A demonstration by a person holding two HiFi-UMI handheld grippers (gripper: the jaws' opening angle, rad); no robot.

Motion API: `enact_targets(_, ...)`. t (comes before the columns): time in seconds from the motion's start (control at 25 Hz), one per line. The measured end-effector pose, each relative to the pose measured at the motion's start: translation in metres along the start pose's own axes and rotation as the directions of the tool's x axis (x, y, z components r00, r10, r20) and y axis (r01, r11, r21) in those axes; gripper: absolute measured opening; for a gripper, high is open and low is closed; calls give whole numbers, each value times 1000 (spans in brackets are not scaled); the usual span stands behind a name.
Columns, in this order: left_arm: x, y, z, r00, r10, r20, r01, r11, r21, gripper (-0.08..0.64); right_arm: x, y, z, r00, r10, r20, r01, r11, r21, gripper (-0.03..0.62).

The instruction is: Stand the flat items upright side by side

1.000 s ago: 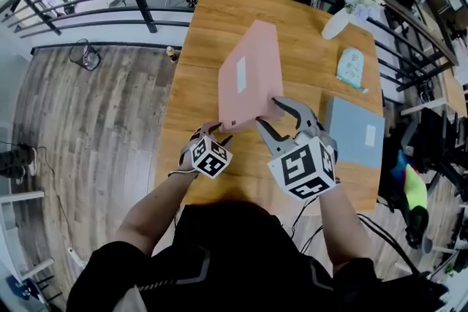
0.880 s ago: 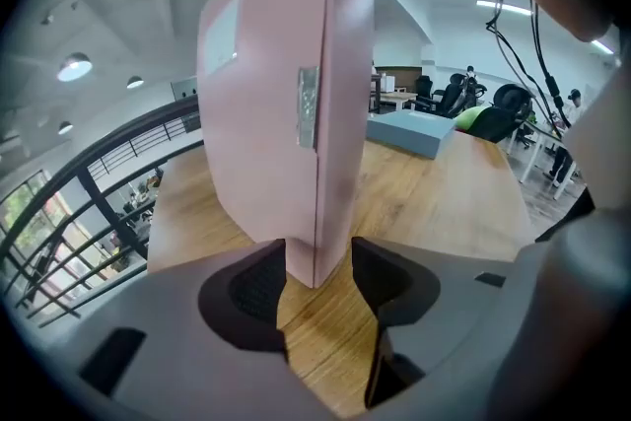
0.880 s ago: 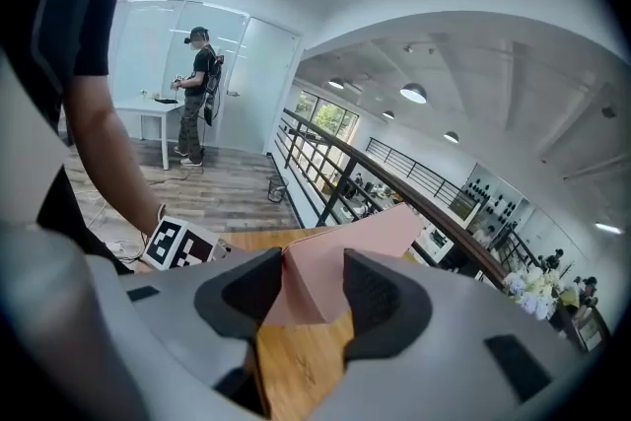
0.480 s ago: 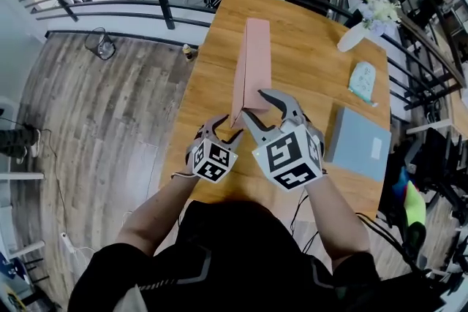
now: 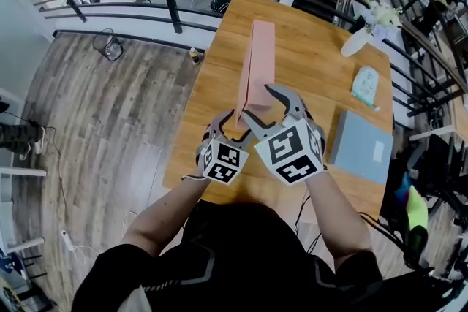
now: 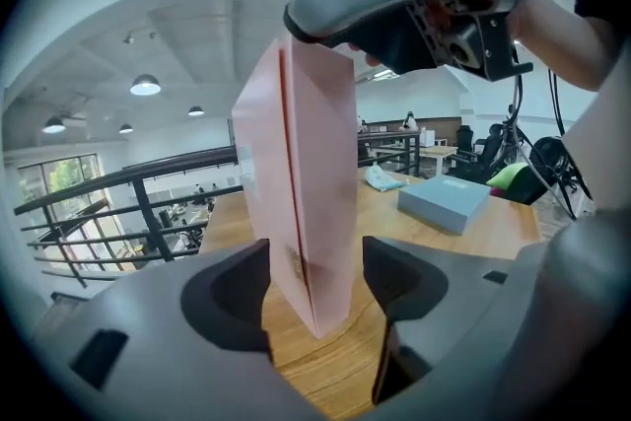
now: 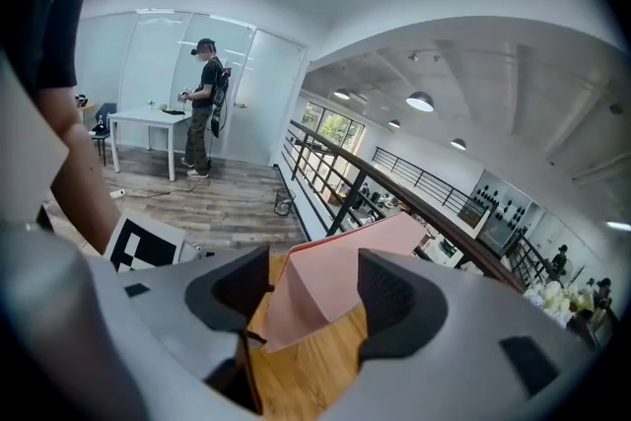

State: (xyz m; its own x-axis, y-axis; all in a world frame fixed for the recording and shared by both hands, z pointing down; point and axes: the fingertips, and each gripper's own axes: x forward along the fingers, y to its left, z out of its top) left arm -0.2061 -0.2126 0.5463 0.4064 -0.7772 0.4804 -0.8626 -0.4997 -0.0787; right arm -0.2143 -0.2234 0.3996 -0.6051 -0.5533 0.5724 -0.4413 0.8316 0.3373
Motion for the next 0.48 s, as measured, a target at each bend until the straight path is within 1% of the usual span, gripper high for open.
enact_targets(0.12,1,-4,8,1000,28,12,-28,1000,4,299,-19,-15,1,998,-47,49,45,998,41,290)
enact_targets(0.2,1,-4,12,998,64,19,-64,998,1,301,-34,-26,-4,994,-85,64,82,995,61,290)
enact_targets(0.32,2,-2,21,990,136,28,-136,991,-11,313,-56,-43,-21,987,-150,56,145,986,81,290)
enact_targets(0.4,3,-3,26,982,183,38,-183,983,-4,327,-69,-51,-35,982,-185,46,180,979,101,290)
enact_targets(0.48,6,-6,26,979,199,34,-199,980,-12,336,-80,-57,-48,977,-209,39,202,971,125,288)
